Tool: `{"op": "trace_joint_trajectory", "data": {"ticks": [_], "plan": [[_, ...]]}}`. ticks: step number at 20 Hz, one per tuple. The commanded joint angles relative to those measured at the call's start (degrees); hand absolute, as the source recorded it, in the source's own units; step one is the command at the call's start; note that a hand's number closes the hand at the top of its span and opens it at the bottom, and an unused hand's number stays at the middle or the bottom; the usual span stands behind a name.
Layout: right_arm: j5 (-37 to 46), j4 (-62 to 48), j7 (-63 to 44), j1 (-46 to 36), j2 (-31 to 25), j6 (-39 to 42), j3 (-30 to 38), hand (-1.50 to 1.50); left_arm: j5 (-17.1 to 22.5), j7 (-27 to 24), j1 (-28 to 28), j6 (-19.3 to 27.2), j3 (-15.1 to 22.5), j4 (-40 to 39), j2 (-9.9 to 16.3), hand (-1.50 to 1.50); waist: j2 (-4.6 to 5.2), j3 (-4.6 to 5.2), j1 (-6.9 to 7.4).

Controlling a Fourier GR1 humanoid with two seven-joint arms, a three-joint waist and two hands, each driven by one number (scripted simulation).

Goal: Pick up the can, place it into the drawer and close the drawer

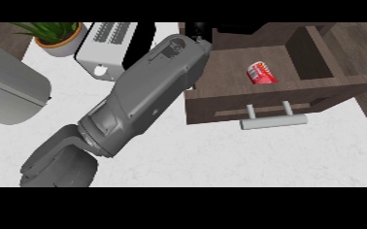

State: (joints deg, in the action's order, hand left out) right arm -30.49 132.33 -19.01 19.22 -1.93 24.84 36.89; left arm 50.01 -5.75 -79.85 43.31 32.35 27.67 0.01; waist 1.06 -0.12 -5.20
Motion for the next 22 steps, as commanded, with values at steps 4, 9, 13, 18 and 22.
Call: {"op": "trace_joint_trajectory", "data": {"ticks": [4,9,13,18,22], "plan": [[0.12,-0.21,1.28,1.23,1.09,1.12,0.93,-1.5,3.4,-0.58,-0.57,3.0,2.78,-0.69,-0.01,-1.5,-0.26,0.0,0.3],[1.1,-0.34,0.38,0.19,0.62,0.87,0.16,-1.5,5.94,-3.27,-0.24,4.13,3.86,-0.05,-0.01,-1.5,-0.04,0.0,-0.15],[6.02,0.94,4.34,-3.25,-0.75,0.79,1.33,-1.5,7.13,-6.92,0.24,1.93,2.43,-1.36,-0.01,-1.5,0.19,0.04,0.26],[12.67,5.22,8.08,-5.43,-4.8,4.12,1.03,-1.5,9.15,-8.44,0.16,1.28,2.18,0.04,-0.01,-1.5,0.08,0.06,0.54],[21.91,6.97,12.45,-8.03,-3.28,4.86,-2.63,-1.5,9.49,-10.04,-0.94,0.34,1.97,-0.73,-0.01,-1.5,0.1,0.05,1.63]]}}
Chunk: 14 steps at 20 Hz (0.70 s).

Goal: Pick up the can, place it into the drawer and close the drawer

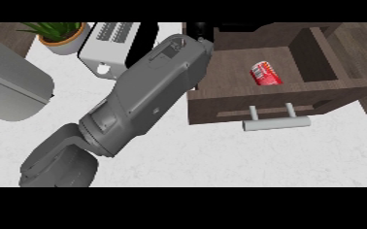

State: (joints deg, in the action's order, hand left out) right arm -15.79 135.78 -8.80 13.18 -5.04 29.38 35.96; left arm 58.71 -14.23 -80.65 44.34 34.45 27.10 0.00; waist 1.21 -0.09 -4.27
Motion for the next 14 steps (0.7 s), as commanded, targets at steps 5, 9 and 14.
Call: {"op": "trace_joint_trajectory", "data": {"ticks": [5,9,14], "plan": [[19.73,2.65,4.28,-6.12,0.58,-0.17,-8.67,-1.5,1.5,-2.35,-1.69,0.73,0.62,1.4,0.0,-1.5,-0.31,0.02,2.12],[30.78,1.15,2.98,-11.16,-0.6,-2.11,-14.94,-1.5,2.16,-3.0,0.03,0.51,0.36,1.89,0.0,-1.5,-0.46,0.09,3.38],[45.23,-6.03,8.2,-15.38,-0.85,-5.57,-22.81,-1.5,2.44,-0.61,-1.15,1.53,-0.4,2.62,0.0,-1.5,-0.69,0.07,4.28]]}}
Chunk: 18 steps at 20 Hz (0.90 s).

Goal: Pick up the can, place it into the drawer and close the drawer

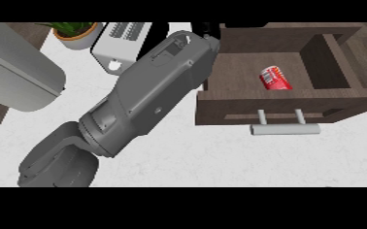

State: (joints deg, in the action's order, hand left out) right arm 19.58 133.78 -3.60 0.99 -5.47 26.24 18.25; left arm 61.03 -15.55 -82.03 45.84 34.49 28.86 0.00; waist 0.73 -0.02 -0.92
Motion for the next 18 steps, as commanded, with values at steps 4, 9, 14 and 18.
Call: {"op": "trace_joint_trajectory", "data": {"ticks": [4,9,14,18], "plan": [[19.63,-11.1,1.78,-9.56,1.21,-8.31,-11.78,-1.5,-1.04,3.2,0.12,-0.22,-0.8,1.32,0.71,-1.5,-0.45,0.03,1.98],[29.54,-21.24,2.22,-17.52,0.35,-12.51,-17.62,-1.5,-2.98,3.8,0.78,-0.2,-0.83,0.7,1.97,-1.5,-0.38,0.06,2.18],[35.36,-36.68,7.84,-22.33,-2.22,-17.25,-18.24,-1.5,-4.55,6.06,1.22,0.95,-0.86,3.75,4.34,-1.5,-0.51,0.0,2.72],[41.35,-44.53,9.48,-25.42,-3.21,-20.32,-21.52,-1.5,-5.73,8.86,3.41,1.46,-0.06,6.98,6.35,-1.5,-0.66,0.01,2.94]]}}
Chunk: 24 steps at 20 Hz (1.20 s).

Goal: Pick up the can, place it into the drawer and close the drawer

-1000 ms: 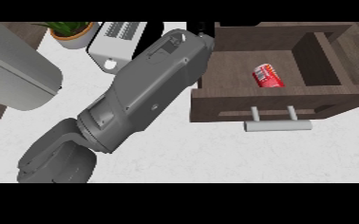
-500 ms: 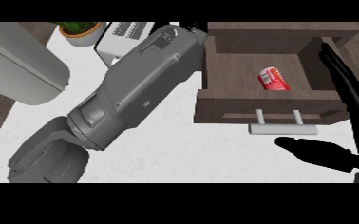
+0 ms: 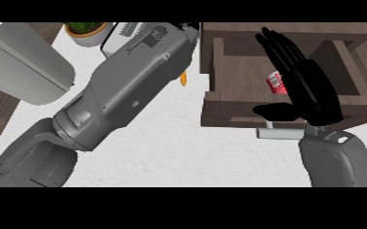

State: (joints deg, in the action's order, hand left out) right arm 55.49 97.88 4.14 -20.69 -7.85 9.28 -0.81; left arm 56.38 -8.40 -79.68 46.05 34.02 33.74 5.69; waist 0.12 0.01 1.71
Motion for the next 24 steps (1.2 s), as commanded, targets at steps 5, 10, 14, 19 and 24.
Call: {"op": "trace_joint_trajectory", "data": {"ticks": [5,10,14,19,24], "plan": [[10.65,-21.82,2.61,-7.95,-1.04,-10.69,-1.59,-1.5,-2.68,6.17,0.58,1.09,0.49,4.92,5.64,-1.5,0.05,-0.05,0.28],[14.15,-34.15,0.0,-13.92,2.91,-17.2,-1.4,-1.5,-4.24,4.85,8.44,0.81,-0.06,11.65,9.06,-1.5,-0.06,-0.01,0.5],[16.46,-47.35,1.82,-19.38,1.98,-25.53,1.43,-1.5,-5.32,6.23,8.76,1.85,-0.3,13.95,9.55,-1.5,0.27,-0.05,0.82],[18.25,-57.12,2.28,-24.8,0.99,-31.78,3.79,-1.5,-6.3,9.4,11.03,0.5,-0.14,18.14,13.32,-1.5,0.27,-0.06,1.17],[16.25,-64.71,5.21,-28.61,-2.57,-36.83,8.51,-1.5,-7.09,11.75,11.61,3.47,-0.06,23.39,14.98,-1.5,0.57,-0.12,2.34]]}}
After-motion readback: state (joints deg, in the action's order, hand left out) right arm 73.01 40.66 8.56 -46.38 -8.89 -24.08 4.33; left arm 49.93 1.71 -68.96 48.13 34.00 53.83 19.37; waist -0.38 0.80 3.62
